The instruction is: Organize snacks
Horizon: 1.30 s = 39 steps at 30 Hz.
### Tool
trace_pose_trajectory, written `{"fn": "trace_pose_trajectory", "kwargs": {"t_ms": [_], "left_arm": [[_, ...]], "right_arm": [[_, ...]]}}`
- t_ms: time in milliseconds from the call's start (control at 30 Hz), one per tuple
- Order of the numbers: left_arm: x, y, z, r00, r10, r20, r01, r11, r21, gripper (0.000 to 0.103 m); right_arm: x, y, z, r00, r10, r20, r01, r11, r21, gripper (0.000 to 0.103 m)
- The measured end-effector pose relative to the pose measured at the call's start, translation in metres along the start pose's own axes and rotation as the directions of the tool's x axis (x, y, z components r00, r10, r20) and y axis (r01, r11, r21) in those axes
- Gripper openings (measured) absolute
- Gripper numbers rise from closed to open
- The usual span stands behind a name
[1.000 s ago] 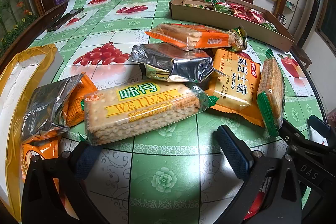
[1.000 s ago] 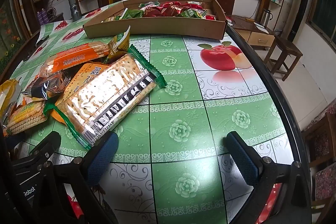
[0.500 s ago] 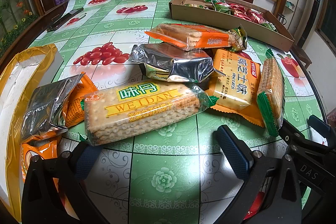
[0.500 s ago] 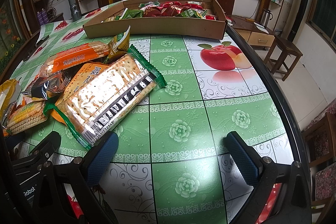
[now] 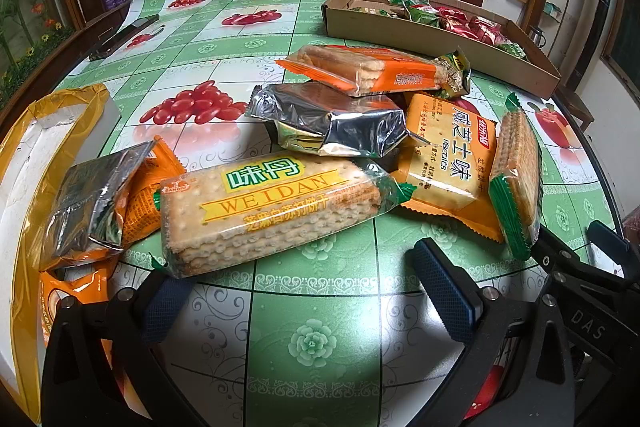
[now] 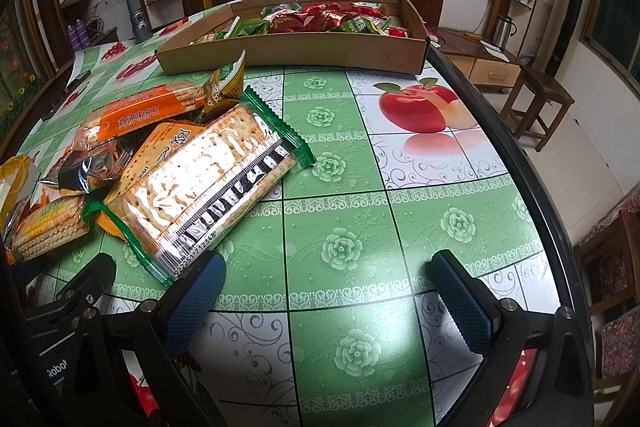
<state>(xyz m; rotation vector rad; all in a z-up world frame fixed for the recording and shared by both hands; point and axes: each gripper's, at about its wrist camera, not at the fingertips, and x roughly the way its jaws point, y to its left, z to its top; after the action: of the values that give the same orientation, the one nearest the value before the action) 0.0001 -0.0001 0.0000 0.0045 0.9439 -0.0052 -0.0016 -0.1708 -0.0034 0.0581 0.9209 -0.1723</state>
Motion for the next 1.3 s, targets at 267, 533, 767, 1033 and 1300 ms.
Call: {"fn": "trace_pose_trajectory", "kwargs": {"t_ms": [267, 533, 767, 1033, 1300], "left_arm": [[-0.006, 0.0, -0.006, 0.999, -0.039, -0.029, 0.04, 0.998, 0.053, 0.103], [-0.019, -0.004, -0.019, 0.988, -0.137, -0.075, 0.147, 0.977, 0.151, 0.103], [-0.082, 0.03, -0.021, 0.931, -0.361, 0.044, 0.357, 0.93, 0.091, 0.094], [-0.16, 0.127, -0.027, 0.88, -0.379, 0.287, 0.387, 0.921, 0.03, 0.094], [-0.203, 0.228, -0.038, 0.84, -0.178, 0.512, 0.278, 0.952, -0.126, 0.102]], "right_arm": [[-0.003, 0.001, -0.003, 1.0, -0.01, 0.001, 0.01, 1.0, 0.015, 0.103], [-0.008, -0.003, -0.006, 1.0, -0.012, -0.012, 0.013, 1.0, 0.026, 0.103], [-0.01, 0.002, -0.007, 0.999, -0.003, -0.039, 0.003, 1.0, 0.009, 0.103], [-0.011, 0.004, -0.007, 0.999, -0.014, -0.046, 0.014, 1.0, 0.005, 0.098], [-0.096, 0.022, -0.004, 0.98, 0.058, 0.19, -0.066, 0.997, 0.036, 0.084]]}}
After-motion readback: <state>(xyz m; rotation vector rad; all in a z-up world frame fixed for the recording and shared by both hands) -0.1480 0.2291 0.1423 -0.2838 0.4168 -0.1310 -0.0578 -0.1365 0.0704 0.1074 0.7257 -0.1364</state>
